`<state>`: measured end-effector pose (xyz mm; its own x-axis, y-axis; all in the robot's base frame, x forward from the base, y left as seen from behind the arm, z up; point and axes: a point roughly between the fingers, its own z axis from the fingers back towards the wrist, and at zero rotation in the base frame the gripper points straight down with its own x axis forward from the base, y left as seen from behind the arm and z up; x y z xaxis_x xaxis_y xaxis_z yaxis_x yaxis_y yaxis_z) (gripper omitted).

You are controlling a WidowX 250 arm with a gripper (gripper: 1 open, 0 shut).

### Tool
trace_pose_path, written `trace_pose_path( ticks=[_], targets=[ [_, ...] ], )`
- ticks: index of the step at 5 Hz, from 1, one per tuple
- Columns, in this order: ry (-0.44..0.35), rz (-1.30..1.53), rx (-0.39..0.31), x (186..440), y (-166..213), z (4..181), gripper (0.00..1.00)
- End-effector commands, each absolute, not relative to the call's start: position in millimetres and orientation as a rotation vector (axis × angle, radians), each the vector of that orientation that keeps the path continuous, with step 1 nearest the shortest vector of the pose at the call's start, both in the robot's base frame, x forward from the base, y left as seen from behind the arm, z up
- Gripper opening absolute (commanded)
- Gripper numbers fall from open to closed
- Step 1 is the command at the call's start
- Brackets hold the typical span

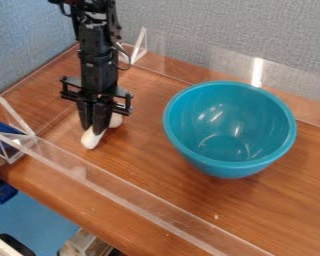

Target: Put the mushroom in the blue bowl

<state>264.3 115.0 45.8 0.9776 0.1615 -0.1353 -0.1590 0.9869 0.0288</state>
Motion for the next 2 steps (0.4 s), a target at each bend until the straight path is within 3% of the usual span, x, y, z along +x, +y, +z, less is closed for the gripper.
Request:
trace_pose_path(
  ticks=[1,2],
  targets=[
    [0.045,0.139,0.053,272,113,83.3,0.0],
    [-0.011,0.121,0.059,273,106,119.6,0.0]
  ],
)
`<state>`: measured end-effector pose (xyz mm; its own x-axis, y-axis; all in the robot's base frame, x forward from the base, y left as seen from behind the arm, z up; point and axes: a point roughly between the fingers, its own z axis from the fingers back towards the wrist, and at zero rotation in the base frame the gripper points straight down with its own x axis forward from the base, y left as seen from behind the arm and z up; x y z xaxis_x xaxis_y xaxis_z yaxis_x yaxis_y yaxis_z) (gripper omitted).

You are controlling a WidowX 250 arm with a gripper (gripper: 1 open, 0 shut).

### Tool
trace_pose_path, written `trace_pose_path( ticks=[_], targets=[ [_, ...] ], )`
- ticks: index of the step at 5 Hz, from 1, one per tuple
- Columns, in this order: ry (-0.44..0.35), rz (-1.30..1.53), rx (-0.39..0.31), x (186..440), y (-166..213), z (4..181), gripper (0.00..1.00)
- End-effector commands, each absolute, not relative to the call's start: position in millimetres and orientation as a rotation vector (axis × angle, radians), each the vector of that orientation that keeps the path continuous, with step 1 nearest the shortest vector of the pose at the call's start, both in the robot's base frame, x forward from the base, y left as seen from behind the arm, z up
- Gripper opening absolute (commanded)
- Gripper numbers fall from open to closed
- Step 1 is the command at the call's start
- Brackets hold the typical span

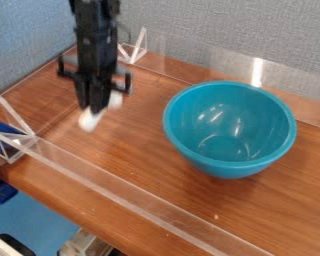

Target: Put the mushroom in the blue bowl

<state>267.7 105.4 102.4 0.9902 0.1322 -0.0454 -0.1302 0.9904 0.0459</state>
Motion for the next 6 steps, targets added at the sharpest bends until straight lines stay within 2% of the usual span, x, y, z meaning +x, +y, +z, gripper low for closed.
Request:
trace_pose_path(
  ticks=[1,2,3,5,6],
  targets=[
    [-0.068,0.086,0.058,275,96,157.2,0.0],
    [-0.116,0.041,0.053,276,80,186.7,0.0],
    [-0.146,-0.042,0.045,279,57,188.4,0.0],
    [-0.115,-0.226,0.018,285,-16,174.8,0.0],
    [-0.091,-0.291,0.012,290,-49,162.2,0.0]
  ],
)
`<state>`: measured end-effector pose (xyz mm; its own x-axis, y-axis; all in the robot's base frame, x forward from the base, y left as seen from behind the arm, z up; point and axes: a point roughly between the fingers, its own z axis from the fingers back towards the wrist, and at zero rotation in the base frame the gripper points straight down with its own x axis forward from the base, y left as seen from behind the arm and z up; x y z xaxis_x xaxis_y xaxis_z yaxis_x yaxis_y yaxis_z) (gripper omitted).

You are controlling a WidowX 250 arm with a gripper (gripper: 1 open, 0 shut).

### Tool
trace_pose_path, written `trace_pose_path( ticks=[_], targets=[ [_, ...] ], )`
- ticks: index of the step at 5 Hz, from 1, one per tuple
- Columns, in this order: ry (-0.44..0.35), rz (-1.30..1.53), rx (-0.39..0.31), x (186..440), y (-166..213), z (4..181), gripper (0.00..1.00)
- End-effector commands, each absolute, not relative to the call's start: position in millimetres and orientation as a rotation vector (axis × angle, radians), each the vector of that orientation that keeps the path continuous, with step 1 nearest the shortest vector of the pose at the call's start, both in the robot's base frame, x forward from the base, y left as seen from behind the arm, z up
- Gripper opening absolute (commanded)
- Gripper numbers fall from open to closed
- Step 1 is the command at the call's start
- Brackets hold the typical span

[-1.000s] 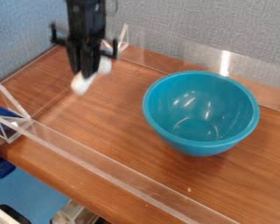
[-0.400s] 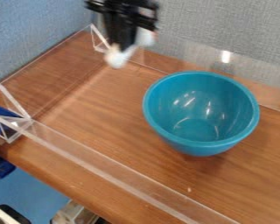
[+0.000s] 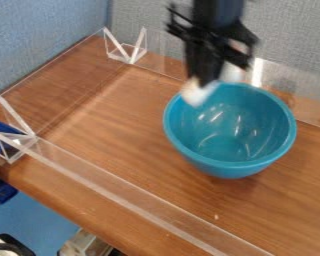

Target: Put the mushroom in the blue bowl

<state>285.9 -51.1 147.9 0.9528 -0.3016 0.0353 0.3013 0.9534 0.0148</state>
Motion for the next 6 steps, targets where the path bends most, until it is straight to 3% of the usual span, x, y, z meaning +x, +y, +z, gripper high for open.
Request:
trace_pose_path(
  ticks=[1,6],
  targets=[
    [-0.062,-0.326,0.011,295,-66,144.7,0.0],
    [-0.06,-0.333,0.031,319,-42,128.3,0.0]
  ],
)
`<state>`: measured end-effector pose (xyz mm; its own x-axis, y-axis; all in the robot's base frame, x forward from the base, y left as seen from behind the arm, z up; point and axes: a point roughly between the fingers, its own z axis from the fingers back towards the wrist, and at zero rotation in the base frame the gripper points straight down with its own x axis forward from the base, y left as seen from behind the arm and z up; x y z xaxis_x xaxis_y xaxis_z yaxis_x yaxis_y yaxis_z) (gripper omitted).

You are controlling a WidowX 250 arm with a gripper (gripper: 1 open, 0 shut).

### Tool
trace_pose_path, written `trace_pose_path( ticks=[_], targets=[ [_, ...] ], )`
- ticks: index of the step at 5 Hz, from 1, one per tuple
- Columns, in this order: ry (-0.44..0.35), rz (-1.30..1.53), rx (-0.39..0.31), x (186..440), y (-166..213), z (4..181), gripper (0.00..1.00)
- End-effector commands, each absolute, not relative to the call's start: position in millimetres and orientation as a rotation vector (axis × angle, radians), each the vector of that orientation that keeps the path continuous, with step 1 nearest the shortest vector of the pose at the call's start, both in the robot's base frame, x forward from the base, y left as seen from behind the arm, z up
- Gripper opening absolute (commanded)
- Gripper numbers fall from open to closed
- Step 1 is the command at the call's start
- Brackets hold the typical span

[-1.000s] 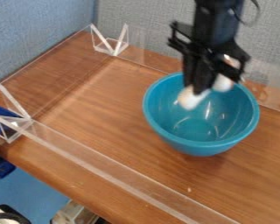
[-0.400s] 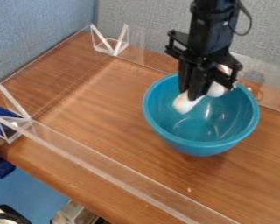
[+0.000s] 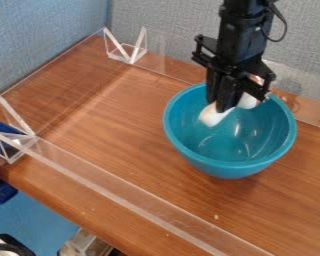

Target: Put the mushroom in the blue bowl

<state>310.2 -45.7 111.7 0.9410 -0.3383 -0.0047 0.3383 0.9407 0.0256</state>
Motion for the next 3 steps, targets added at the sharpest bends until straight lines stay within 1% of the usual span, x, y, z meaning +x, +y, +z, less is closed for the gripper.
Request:
trace_pose_path(
  ticks=[1,3],
  targets=[
    [-0.063,-0.345,0.035,323.8,-42.4,125.0,0.0],
    [-0.079,-0.374,0.037,330.3,-43.7,122.0,0.0]
  ],
)
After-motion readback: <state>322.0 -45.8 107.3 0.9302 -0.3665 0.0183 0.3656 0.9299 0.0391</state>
